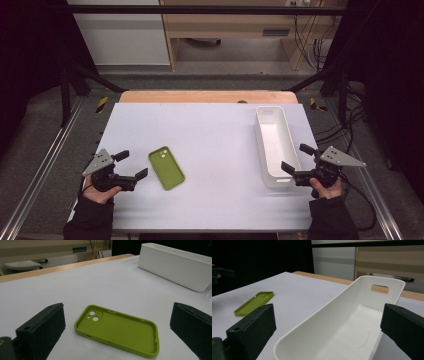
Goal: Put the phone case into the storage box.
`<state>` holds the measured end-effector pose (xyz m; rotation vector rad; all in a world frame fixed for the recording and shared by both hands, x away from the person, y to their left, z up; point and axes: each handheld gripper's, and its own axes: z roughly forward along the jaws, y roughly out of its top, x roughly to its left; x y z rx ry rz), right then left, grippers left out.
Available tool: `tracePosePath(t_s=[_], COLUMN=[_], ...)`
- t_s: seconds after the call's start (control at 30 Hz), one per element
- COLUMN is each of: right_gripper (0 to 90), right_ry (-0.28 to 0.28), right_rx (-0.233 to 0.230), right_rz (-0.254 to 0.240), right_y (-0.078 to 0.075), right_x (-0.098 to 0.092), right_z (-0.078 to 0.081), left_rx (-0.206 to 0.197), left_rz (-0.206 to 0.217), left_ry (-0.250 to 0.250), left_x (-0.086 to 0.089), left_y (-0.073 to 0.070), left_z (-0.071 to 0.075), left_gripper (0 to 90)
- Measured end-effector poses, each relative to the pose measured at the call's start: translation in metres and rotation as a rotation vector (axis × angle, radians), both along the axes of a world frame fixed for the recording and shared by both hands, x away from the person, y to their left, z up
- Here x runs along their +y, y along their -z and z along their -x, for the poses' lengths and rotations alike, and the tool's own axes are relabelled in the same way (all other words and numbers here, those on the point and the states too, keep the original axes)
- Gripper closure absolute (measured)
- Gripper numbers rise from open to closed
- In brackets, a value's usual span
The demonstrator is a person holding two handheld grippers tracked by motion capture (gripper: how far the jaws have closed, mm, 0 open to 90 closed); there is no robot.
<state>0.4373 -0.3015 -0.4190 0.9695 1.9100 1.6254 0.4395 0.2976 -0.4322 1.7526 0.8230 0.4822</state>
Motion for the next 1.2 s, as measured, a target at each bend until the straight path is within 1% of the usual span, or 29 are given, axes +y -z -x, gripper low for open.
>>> tracePosePath(t_s=[0.4, 0.47, 0.7, 0.73, 0.77, 0.83, 0.87, 0.97, 1.0, 1.03, 1.13, 1.2], right_gripper=[0.5, 0.5, 0.5, 0.5, 0.5, 0.5, 0.5, 0.5, 0.5, 0.5, 0.5, 0.5], right_ry=[0.000, -0.001, -0.002, -0.002, -0.002, -0.003, -0.004, -0.006, -0.008, -0.005, -0.004, -0.003], right_rx=[0.000, 0.000, -0.001, -0.001, -0.001, -0.004, -0.003, -0.002, -0.005, -0.006, -0.004, -0.007], right_rz=[0.009, 0.015, 0.014, 0.014, 0.014, 0.013, 0.014, 0.015, 0.016, 0.020, 0.022, 0.022], right_y=[0.000, 0.000, -0.001, -0.001, -0.001, -0.001, -0.001, 0.000, 0.000, 0.000, 0.000, 0.000], right_x=[0.001, 0.001, 0.002, 0.002, 0.002, 0.002, 0.002, 0.002, 0.003, 0.003, 0.003, 0.003], right_z=[0.000, 0.000, 0.000, 0.000, 0.000, 0.000, 0.000, 0.000, 0.000, 0.000, 0.000, 0.000], left_rx=[0.004, 0.009, 0.016, 0.017, 0.017, 0.033, 0.033, 0.049, 0.058, 0.058, 0.072, 0.076], left_rz=[0.003, -0.004, -0.025, -0.019, -0.019, -0.021, -0.021, -0.035, -0.050, -0.050, -0.074, -0.072], left_ry=[0.000, -0.003, -0.014, -0.024, -0.024, -0.046, -0.046, -0.074, -0.088, -0.088, -0.121, -0.129], left_x=[-0.001, -0.003, -0.004, -0.003, -0.003, -0.002, -0.002, -0.003, -0.003, -0.003, -0.004, -0.004], left_y=[-0.002, -0.003, -0.005, -0.006, -0.006, -0.006, -0.006, -0.005, -0.003, -0.003, -0.001, 0.000], left_z=[-0.001, -0.002, -0.006, -0.008, -0.008, -0.011, -0.011, -0.016, -0.018, -0.018, -0.023, -0.024], left_gripper=[0.0, 0.0, 0.0, 0.0, 0.0, 0.5, 1.0, 1.9, 2.6, 3.1, 5.1, 8.0])
